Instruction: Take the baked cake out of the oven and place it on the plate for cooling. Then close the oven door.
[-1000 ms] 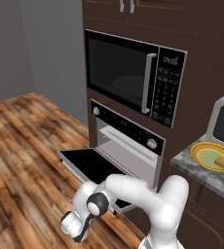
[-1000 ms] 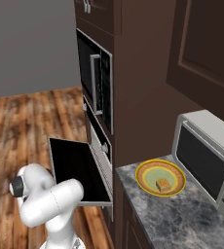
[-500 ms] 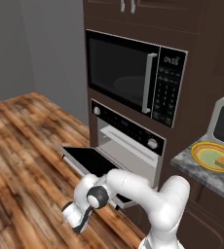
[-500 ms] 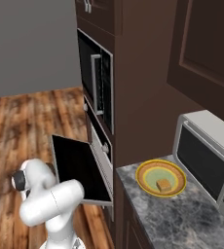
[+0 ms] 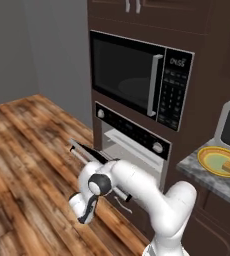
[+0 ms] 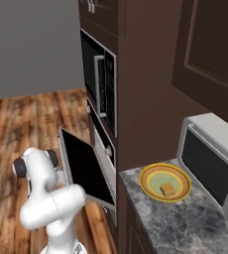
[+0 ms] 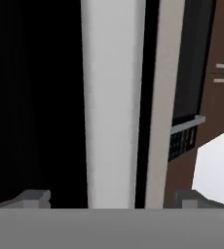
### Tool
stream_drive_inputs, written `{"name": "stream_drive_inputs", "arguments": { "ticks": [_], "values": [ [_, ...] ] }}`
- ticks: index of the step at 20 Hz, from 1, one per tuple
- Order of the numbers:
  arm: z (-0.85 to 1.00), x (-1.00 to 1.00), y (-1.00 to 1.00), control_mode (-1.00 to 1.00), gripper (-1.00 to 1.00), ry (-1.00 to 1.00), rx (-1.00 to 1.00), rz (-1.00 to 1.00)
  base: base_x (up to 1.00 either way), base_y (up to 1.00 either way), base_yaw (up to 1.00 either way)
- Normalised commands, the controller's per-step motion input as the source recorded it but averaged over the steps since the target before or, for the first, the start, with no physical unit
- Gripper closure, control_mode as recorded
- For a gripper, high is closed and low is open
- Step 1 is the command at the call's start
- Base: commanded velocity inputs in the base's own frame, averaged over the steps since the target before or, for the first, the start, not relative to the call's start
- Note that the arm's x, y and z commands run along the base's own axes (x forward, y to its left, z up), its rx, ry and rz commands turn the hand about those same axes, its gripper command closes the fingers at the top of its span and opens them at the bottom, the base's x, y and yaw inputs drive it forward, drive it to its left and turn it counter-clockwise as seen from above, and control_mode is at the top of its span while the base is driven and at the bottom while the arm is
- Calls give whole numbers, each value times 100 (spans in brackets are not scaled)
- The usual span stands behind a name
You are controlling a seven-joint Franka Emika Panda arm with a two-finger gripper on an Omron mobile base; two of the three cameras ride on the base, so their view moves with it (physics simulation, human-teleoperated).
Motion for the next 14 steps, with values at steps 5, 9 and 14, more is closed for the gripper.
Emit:
{"name": "stream_drive_inputs", "arguments": {
  "ticks": [5,9,14],
  "values": [
    [97,10,-100,-100,-100,3,16,9,0,0,0],
    [79,10,-100,-100,-100,5,23,17,0,0,0],
    [66,11,-100,-100,-100,8,30,22,0,0,0]
  ]
}}
